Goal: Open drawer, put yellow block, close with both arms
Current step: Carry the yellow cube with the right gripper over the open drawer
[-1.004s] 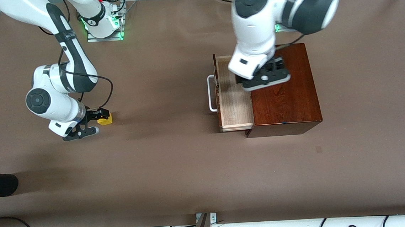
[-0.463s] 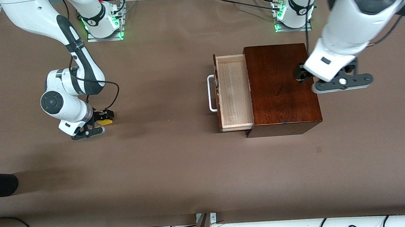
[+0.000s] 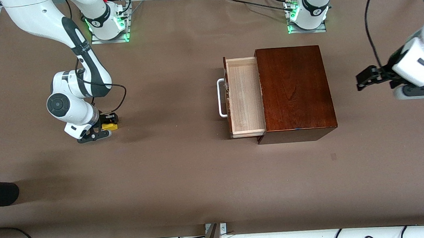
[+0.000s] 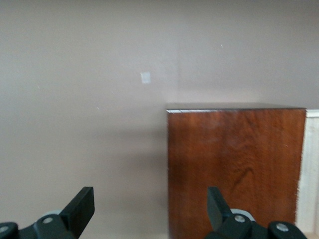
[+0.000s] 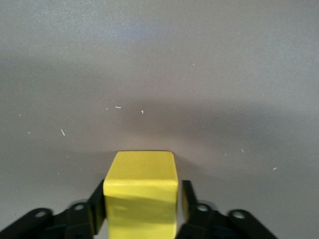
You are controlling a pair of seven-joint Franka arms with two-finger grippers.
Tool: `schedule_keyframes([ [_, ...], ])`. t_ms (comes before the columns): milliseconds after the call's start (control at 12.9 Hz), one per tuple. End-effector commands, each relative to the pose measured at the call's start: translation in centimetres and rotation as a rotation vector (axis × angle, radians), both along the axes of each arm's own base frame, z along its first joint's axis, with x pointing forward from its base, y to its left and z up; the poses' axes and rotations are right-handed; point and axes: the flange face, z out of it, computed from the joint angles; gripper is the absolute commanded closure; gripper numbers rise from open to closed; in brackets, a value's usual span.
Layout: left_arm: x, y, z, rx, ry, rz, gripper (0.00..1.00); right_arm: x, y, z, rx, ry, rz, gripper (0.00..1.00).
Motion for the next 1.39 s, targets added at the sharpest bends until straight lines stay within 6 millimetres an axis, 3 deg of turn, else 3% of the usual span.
schedule_keyframes([
  [0, -3.9, 0.5, 1.0, -0.004, -0.056, -0.028, 0.00, 0.2, -0.2, 0.6, 0.007, -0.019, 0.007, 1.00],
  [77, -5.2, 0.1, 0.8, -0.003, -0.048, -0.031, 0.00, 0.4, -0.1, 1.5, 0.010, -0.023, 0.011, 1.00],
  [232, -5.6, 0.5, 0.3, 0.002, -0.025, -0.024, 0.00, 2.1, 1.0, 5.8, 0.021, -0.016, 0.024, 1.00],
  [618, -5.5, 0.0, 0.2, 0.004, -0.009, -0.034, 0.00, 6.7, 8.3, 17.4, 0.060, 0.004, 0.138, 1.00],
  [772, -5.9, -0.2, 0.3, 0.006, 0.011, -0.050, 0.00, 6.4, 13.4, 21.5, 0.084, 0.012, 0.221, 1.00],
  [927, -6.1, -0.3, 0.2, 0.006, 0.025, -0.053, 0.00, 5.4, 20.2, 24.7, 0.115, 0.004, 0.330, 1.00],
  [1313, -6.0, -0.4, 0.6, 0.006, 0.019, -0.056, 0.00, -1.4, 39.2, 26.7, 0.152, -0.074, 0.707, 1.00],
])
